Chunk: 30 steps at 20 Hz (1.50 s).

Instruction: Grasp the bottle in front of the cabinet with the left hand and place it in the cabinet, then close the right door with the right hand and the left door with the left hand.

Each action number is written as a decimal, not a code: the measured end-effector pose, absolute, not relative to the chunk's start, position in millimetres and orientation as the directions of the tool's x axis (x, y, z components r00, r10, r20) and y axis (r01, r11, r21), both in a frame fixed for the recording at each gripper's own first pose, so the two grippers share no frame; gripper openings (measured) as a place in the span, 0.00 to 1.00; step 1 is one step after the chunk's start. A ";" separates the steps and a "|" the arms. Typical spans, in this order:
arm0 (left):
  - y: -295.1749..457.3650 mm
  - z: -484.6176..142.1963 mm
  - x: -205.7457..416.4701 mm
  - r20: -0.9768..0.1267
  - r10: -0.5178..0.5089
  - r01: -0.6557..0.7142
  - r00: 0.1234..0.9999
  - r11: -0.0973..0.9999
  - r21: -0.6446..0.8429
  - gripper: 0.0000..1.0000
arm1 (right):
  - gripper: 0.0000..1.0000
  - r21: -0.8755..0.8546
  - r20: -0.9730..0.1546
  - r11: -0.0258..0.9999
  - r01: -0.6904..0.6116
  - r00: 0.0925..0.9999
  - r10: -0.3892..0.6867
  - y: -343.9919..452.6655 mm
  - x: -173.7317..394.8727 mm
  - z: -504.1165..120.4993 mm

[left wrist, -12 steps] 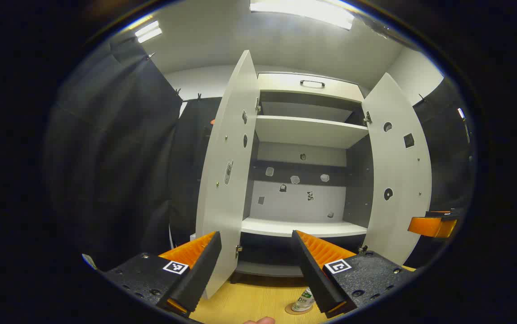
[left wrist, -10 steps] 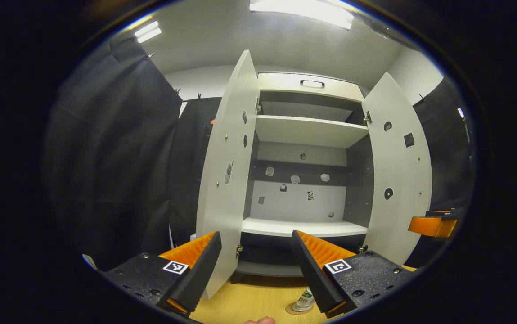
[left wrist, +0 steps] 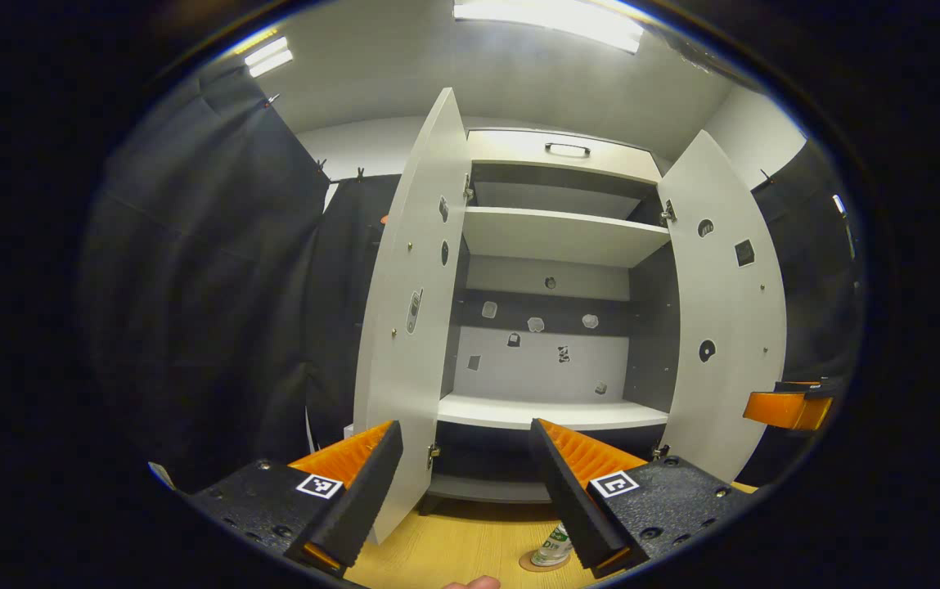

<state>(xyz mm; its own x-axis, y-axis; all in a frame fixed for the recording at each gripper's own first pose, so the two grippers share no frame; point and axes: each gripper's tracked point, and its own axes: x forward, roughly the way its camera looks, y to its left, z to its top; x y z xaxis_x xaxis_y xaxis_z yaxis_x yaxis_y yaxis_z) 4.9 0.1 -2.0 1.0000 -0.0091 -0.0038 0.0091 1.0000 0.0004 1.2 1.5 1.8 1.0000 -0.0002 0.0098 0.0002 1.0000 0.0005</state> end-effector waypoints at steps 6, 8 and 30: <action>-2.4 -2.5 5.9 -0.004 -0.019 0.019 1.000 1.000 -0.006 0.95 | 0.99 0.003 0.004 1.000 -0.006 1.000 0.006 3.7 0.8 1.6; -2.6 -3.6 6.3 -0.006 -0.020 0.020 1.000 1.000 -0.010 0.95 | 0.99 -0.002 0.014 1.000 -0.007 1.000 0.007 4.0 -0.1 4.0; -164.0 -190.6 40.8 -0.266 -0.313 0.292 0.912 0.949 -0.115 0.95 | 0.99 -0.015 0.036 0.992 0.126 0.991 -0.126 -53.6 -28.9 17.2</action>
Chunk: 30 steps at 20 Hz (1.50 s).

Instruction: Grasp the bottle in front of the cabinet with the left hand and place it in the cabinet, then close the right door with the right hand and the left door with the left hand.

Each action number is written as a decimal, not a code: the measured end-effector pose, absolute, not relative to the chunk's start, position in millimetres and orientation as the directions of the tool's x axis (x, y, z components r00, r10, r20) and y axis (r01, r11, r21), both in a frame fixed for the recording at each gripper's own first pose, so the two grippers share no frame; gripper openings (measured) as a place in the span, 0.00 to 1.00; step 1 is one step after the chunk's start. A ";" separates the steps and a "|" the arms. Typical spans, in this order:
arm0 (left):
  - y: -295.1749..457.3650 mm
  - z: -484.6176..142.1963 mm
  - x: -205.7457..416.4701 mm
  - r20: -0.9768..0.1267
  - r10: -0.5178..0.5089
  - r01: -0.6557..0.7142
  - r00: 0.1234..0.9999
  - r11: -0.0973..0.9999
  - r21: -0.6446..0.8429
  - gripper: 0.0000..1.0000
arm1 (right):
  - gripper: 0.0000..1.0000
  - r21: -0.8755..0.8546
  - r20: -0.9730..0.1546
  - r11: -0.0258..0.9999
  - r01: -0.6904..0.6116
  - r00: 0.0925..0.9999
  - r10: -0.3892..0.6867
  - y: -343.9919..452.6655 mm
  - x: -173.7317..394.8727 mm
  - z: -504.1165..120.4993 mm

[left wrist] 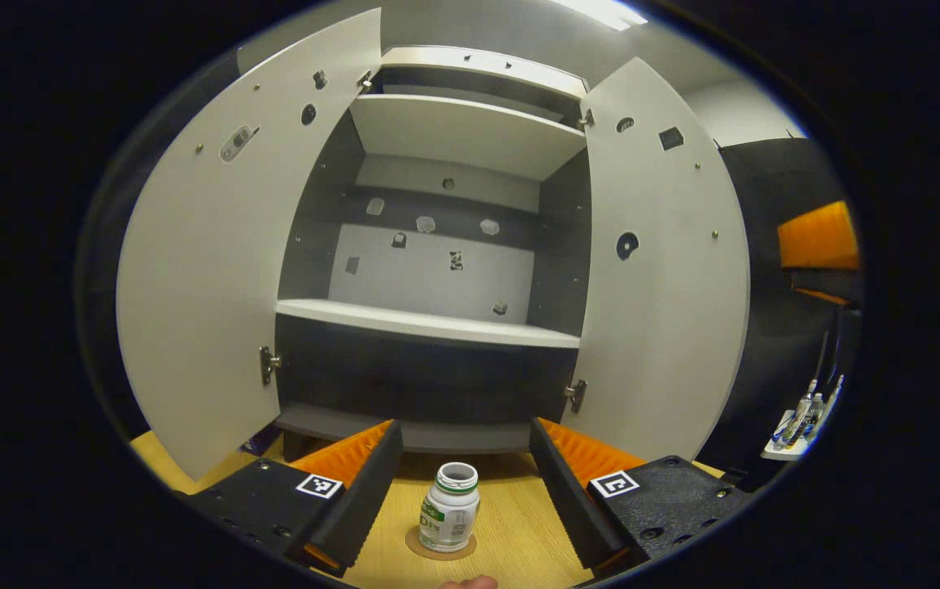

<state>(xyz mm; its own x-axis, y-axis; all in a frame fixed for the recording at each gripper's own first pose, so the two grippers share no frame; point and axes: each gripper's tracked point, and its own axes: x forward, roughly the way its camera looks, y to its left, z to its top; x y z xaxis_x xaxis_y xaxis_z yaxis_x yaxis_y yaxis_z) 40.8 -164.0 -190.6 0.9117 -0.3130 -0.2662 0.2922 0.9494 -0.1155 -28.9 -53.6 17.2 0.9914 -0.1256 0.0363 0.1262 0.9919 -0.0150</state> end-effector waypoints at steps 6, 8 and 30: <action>-163.2 -287.2 37.7 -0.450 -0.284 0.230 0.846 0.958 -0.172 0.96 | 0.99 -0.027 0.017 0.988 0.149 0.989 -0.149 -65.8 -27.0 13.4; -165.1 -301.2 38.1 -0.470 -0.284 0.227 0.836 0.958 -0.175 0.95 | 0.99 -0.038 0.016 0.987 0.154 0.988 -0.153 -68.1 -26.2 13.5; -138.6 -226.5 57.1 -0.388 -0.248 0.206 0.888 0.967 -0.147 0.78 | 0.99 -0.019 -0.005 0.993 0.116 0.993 -0.116 -60.7 -18.0 8.1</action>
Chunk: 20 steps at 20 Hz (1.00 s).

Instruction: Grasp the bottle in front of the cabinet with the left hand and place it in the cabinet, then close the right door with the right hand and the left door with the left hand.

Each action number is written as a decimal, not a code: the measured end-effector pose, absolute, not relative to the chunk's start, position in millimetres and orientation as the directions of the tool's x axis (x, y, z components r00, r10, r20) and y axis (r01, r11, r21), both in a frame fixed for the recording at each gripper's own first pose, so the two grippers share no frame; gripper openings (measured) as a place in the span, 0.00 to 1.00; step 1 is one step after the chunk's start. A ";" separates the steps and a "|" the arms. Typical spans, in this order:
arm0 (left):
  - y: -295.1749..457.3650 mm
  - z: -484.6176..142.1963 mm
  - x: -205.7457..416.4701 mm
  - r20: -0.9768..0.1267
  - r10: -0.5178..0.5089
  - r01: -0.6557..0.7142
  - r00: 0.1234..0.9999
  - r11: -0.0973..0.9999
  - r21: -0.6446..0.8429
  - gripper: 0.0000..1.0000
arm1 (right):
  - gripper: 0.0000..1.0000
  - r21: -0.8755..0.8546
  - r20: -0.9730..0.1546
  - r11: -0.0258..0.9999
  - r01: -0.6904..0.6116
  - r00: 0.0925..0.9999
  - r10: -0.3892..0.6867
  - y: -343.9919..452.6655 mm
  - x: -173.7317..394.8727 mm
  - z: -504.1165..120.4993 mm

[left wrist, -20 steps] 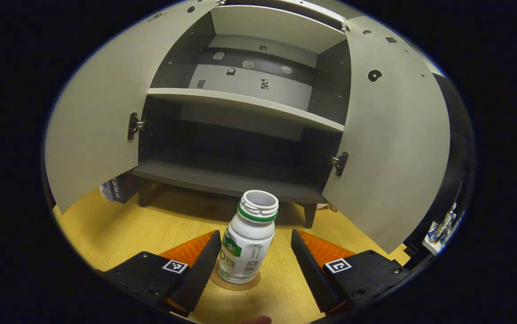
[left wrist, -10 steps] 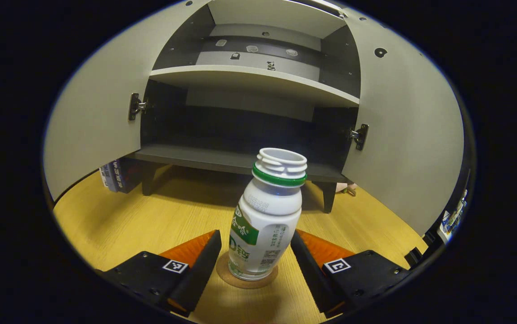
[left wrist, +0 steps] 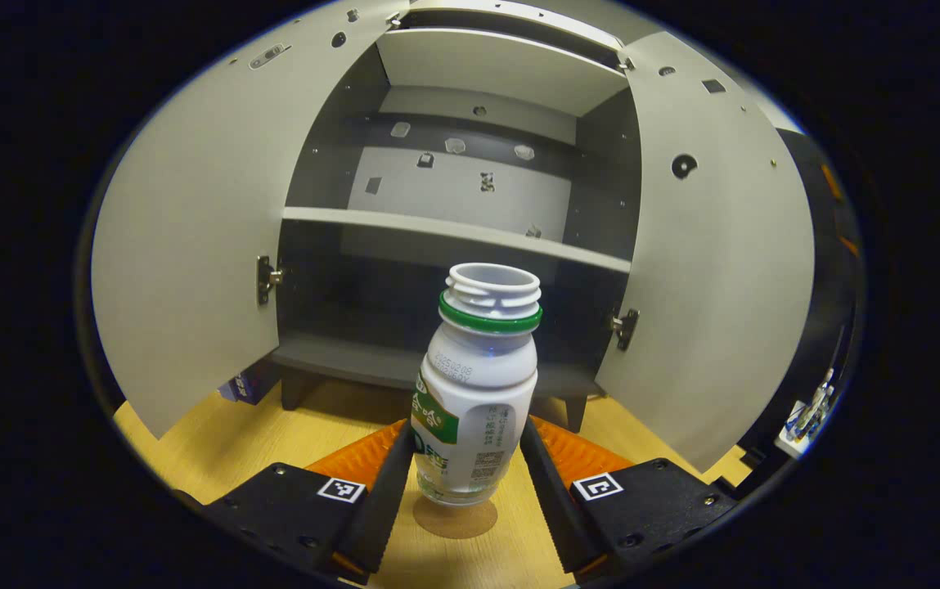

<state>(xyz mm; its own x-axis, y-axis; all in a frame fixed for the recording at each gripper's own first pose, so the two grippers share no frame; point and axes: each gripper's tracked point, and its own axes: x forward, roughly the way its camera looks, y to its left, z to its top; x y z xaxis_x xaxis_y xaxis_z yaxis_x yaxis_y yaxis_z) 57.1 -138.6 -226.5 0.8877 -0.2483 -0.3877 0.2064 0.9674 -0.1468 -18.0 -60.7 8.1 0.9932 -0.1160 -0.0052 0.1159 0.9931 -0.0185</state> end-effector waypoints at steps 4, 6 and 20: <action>-127.0 -141.7 86.9 -0.316 -0.241 0.191 0.918 0.965 -0.182 0.78 | 0.99 -0.015 0.007 0.994 0.107 0.994 -0.107 -55.7 -20.0 9.9; -123.2 -109.6 102.6 -0.307 -0.241 0.194 0.921 0.965 -0.176 0.78 | 0.99 -0.007 0.010 0.994 0.111 0.994 -0.111 -56.6 -21.1 10.7; -198.1 -24.8 310.1 -0.355 -0.318 0.273 0.879 0.947 -0.170 0.78 | 0.99 0.033 0.015 0.951 0.308 0.951 -0.309 -133.3 -66.2 8.8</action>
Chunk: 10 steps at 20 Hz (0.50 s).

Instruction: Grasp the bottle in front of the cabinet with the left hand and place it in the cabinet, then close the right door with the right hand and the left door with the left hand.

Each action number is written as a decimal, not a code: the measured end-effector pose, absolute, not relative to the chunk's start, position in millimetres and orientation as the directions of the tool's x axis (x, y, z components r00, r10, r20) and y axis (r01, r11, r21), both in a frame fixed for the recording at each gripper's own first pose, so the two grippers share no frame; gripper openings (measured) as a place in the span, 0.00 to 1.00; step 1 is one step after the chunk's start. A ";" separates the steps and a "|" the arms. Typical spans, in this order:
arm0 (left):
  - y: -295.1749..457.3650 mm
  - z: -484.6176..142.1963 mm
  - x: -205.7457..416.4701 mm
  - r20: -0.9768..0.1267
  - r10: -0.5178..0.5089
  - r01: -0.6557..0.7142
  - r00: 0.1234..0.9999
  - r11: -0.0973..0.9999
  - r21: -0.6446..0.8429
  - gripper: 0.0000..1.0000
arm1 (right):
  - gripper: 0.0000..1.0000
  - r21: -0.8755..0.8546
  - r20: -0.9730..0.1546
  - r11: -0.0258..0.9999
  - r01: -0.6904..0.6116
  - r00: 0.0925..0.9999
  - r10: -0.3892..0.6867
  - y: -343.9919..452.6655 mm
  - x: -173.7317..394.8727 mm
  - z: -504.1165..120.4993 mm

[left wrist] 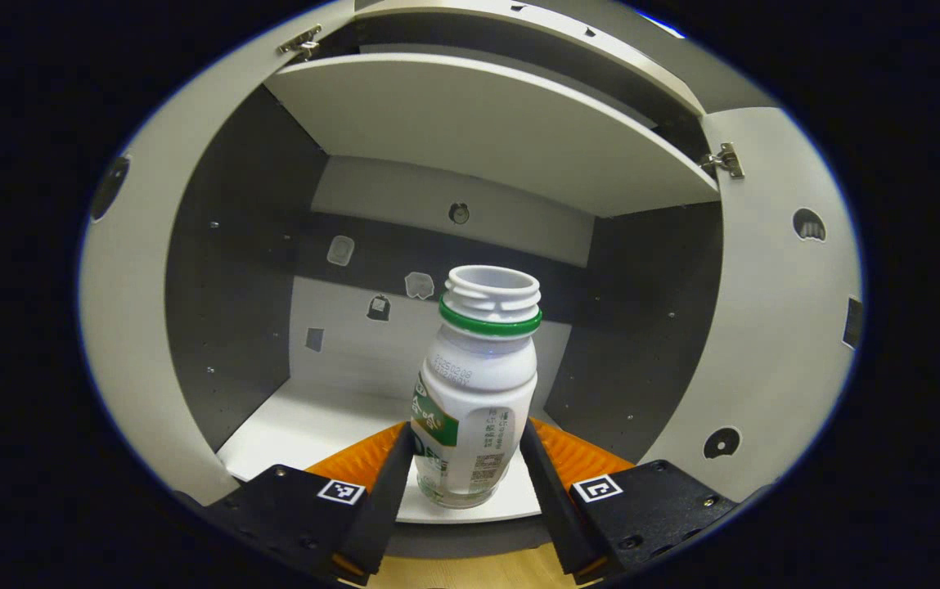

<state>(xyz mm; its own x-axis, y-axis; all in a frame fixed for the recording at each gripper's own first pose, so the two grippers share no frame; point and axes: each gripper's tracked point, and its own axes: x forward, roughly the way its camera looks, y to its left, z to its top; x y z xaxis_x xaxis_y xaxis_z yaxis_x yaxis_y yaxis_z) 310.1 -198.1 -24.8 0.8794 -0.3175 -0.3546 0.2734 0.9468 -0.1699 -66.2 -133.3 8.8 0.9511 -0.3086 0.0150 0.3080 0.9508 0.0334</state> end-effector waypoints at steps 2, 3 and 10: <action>-204.8 -38.5 331.8 -0.402 -0.296 0.262 0.867 0.955 -0.137 0.78 | 0.99 0.037 0.022 0.935 0.352 0.935 -0.353 -148.3 -73.2 11.1; -208.9 -45.5 340.8 -0.419 -0.285 0.260 0.862 0.959 -0.117 0.78 | 0.99 0.039 0.024 0.927 0.373 0.927 -0.374 -155.6 -76.4 12.8; -209.7 -100.9 363.1 -0.542 -0.202 0.208 0.815 0.977 -0.052 0.78 | 0.99 0.059 0.031 0.885 0.462 0.885 -0.464 -184.5 -93.0 12.9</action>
